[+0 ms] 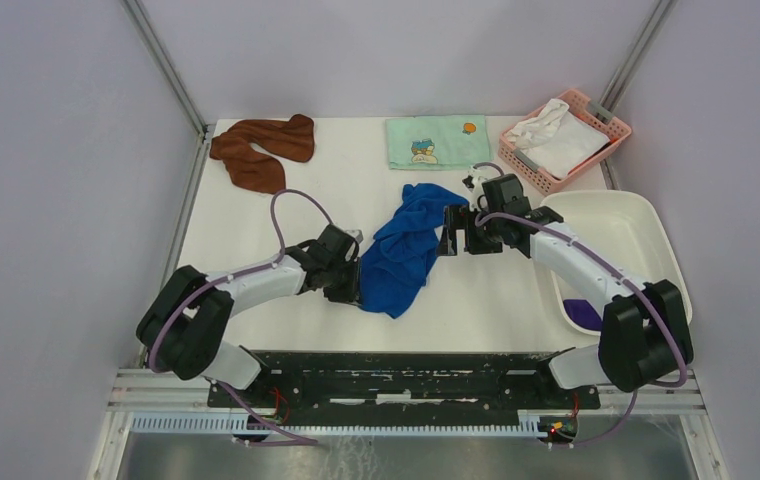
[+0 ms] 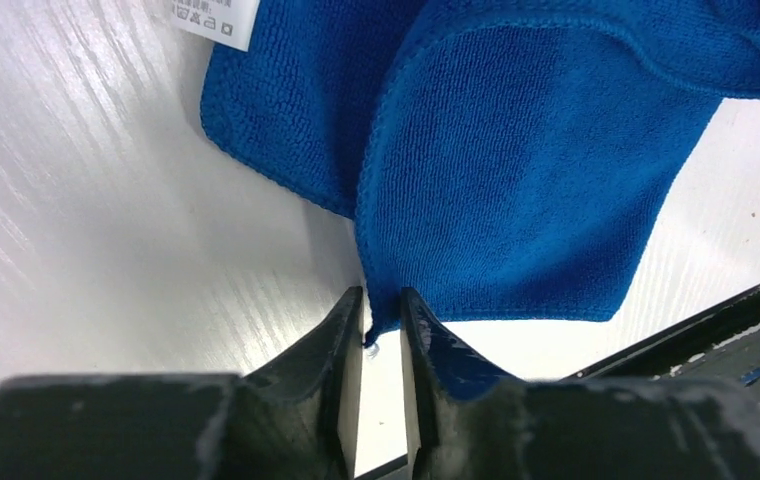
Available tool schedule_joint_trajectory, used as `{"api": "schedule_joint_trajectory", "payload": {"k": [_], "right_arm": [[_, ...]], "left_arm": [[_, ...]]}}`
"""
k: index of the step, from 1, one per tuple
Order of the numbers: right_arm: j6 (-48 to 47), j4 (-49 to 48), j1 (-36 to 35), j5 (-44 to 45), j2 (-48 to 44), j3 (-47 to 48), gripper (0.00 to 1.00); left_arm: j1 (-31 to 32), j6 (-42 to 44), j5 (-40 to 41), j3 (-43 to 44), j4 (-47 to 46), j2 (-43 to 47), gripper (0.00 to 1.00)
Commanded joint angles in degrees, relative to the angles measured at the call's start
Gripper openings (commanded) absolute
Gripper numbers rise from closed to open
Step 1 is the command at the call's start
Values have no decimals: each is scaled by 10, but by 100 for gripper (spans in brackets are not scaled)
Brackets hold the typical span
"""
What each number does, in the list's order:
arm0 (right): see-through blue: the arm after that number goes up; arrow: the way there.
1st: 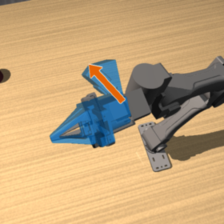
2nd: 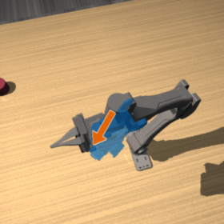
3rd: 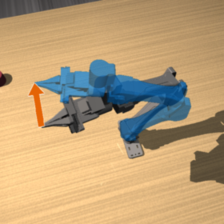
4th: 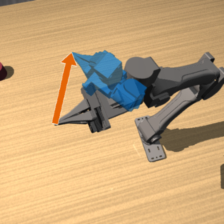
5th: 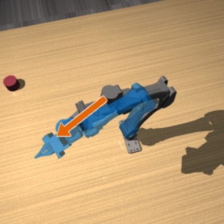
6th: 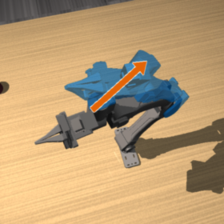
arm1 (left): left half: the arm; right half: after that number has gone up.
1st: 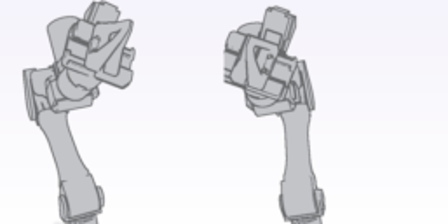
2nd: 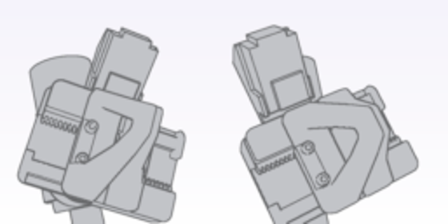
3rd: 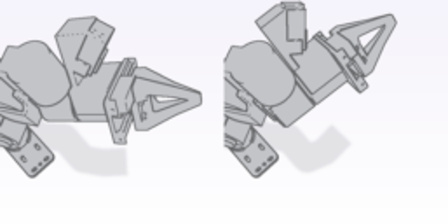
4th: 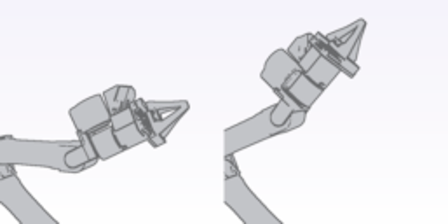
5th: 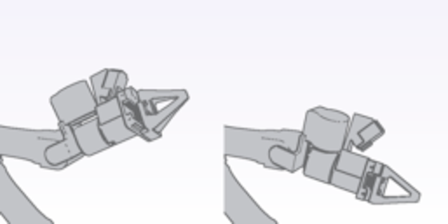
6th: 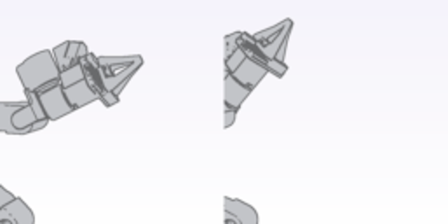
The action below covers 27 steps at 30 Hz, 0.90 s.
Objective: Roll the towels
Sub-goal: Flatten out the towel at the center of the board.
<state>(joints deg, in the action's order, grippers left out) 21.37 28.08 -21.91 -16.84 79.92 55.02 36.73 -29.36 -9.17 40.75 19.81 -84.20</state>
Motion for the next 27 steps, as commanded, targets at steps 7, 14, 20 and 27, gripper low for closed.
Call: {"api": "schedule_joint_trajectory", "payload": {"k": [7, 14, 20, 27], "right_arm": [[-4, -38, -38, 12, 49, 61, 94], [-2, -61, -54, 74, 122, 118, 91], [-43, -71, -63, 104, 221, 191, 88], [-35, -52, -78, 90, 323, 253, 82]], "left_arm": [[1, 17, 83, 84, 87, 78, 3], [0, 42, 246, 154, 209, 172, 3], [-1, 42, 268, 155, 220, 214, 3], [-6, 42, 320, 146, 211, 221, 3]]}}
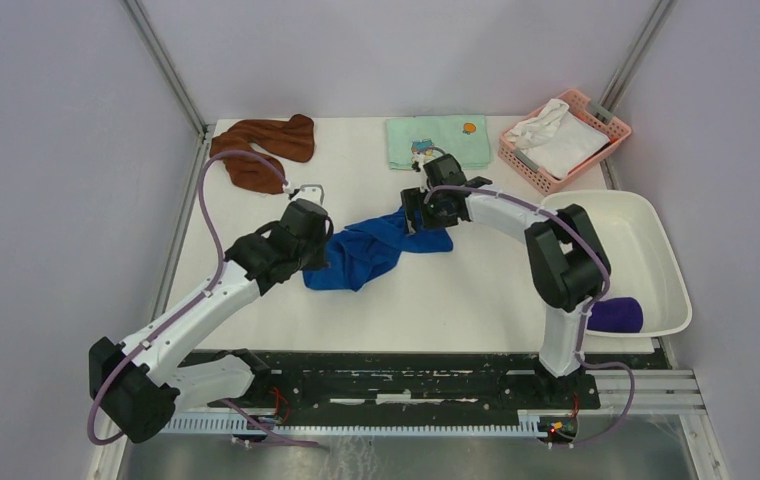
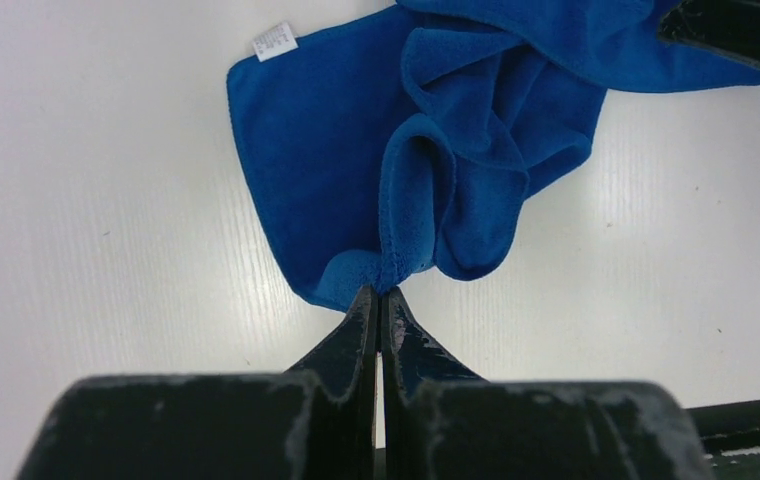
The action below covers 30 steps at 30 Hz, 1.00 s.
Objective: Roll the towels
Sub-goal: Flatten out the towel at the center of the board.
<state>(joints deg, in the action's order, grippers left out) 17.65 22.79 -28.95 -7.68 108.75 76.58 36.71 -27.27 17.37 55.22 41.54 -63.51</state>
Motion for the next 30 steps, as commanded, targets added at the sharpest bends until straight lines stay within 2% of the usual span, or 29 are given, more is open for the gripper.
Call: {"api": "schedule_joint_trajectory", "payload": {"k": [1, 5, 9, 11, 15, 16, 21, 25, 28, 30], "right_arm": [[10, 8, -7, 3, 46, 40, 80], [43, 57, 10, 66, 75, 39, 61], [78, 85, 79, 111, 68, 20, 34], [88, 102, 124, 123, 62, 20, 29], [108, 115, 204, 153, 32, 18, 27], [112, 115, 217, 158, 22, 16, 28], [96, 128, 233, 197, -41, -3, 50], [58, 117, 229, 153, -101, -40, 64], [22, 113, 197, 103, -139, -55, 67], [14, 132, 157, 109, -155, -62, 71]], "left_arm": [[-8, 21, 63, 0, -8, 15, 3], [-41, 31, 88, -3, -24, 26, 3], [-126, 58, 70, -11, -45, 46, 3], [-175, 72, 48, -16, -60, 57, 3], [-238, 94, 4, -27, -91, 74, 3], [-242, 97, -4, -31, -98, 75, 3], [-244, 107, -21, -47, -116, 66, 3], [-244, 114, -41, -62, -131, 63, 3], [-244, 119, -55, -60, -136, 54, 3], [-244, 120, -59, -58, -137, 49, 3]]}}
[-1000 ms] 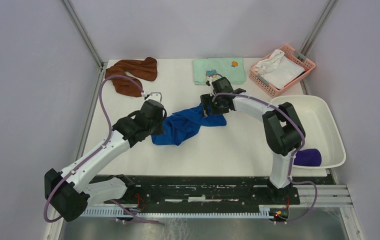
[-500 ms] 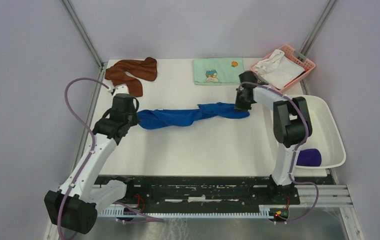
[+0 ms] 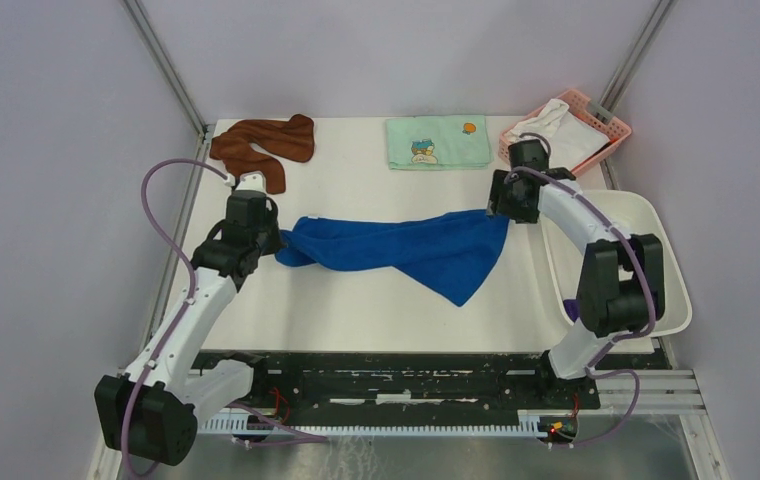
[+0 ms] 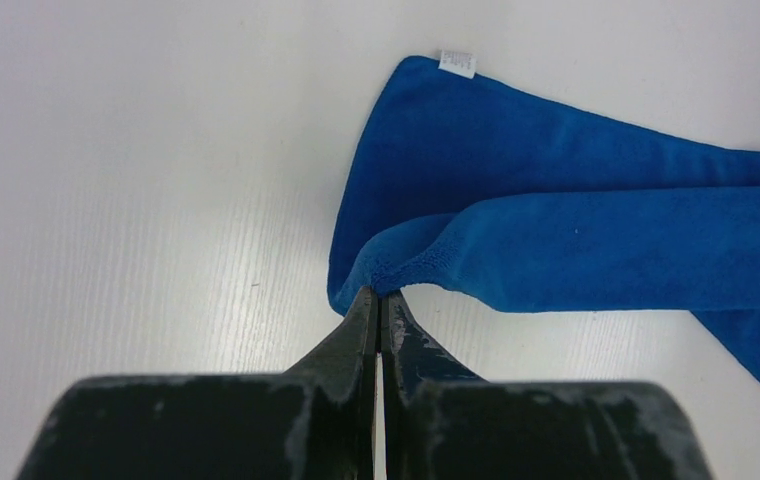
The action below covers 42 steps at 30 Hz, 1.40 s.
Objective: Roll the towels
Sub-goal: Flatten out the towel at the center of the board.
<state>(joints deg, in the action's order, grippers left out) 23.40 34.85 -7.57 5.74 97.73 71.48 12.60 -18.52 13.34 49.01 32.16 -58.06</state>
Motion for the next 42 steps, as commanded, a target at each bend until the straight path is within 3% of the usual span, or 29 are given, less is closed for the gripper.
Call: {"api": "schedule_joint_trajectory", "payload": {"k": [1, 5, 10, 17, 23, 31, 42], "right_arm": [[-37, 18, -73, -21, -52, -22, 72], [27, 20, -100, -42, -91, -90, 71], [43, 41, -177, -40, -112, -132, 69], [123, 70, -240, 9, -114, -178, 60], [225, 56, -285, 71, -119, -215, 60], [286, 7, -300, 72, -123, -248, 58], [321, 31, -303, 99, -199, -255, 53]], "left_arm": [[-3, 33, -19, 4, -42, -8, 3], [-3, 36, -19, 2, -44, -8, 3], [-3, 38, -17, 5, -44, -15, 3], [-3, 38, -10, 4, -42, -17, 3], [-3, 37, -10, 5, -42, -19, 3], [-3, 38, -7, 3, -42, -15, 3], [-3, 39, -8, 2, -42, -14, 3]]}}
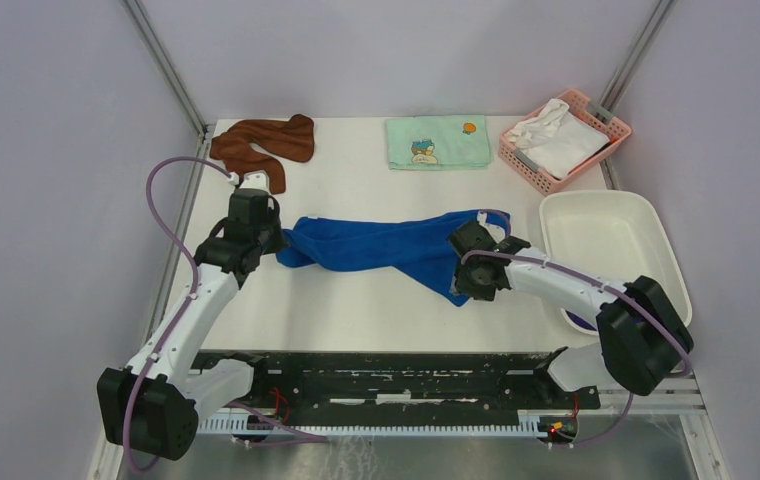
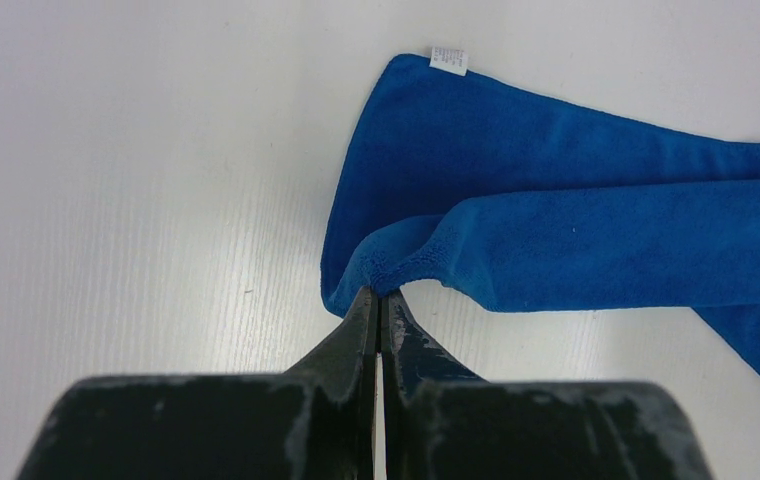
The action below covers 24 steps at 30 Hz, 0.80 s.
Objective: Roll the towels
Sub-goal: Flatten out the towel at the center of the board.
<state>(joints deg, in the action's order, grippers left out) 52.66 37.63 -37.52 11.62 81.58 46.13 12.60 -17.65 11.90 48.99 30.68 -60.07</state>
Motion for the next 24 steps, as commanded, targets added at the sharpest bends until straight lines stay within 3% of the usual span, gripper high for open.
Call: {"api": "schedule_joint_trajectory", "payload": {"k": [1, 17, 24], "right_arm": [[30, 3, -3, 41, -36, -2, 53], [47, -48, -3, 19, 45, -39, 52], [53, 39, 19, 109, 35, -33, 48]], "left_arm": [[-3, 30, 6, 2, -27, 7, 3], [-3, 30, 8, 1, -27, 9, 3], [-3, 30, 13, 1, -26, 10, 3]]}}
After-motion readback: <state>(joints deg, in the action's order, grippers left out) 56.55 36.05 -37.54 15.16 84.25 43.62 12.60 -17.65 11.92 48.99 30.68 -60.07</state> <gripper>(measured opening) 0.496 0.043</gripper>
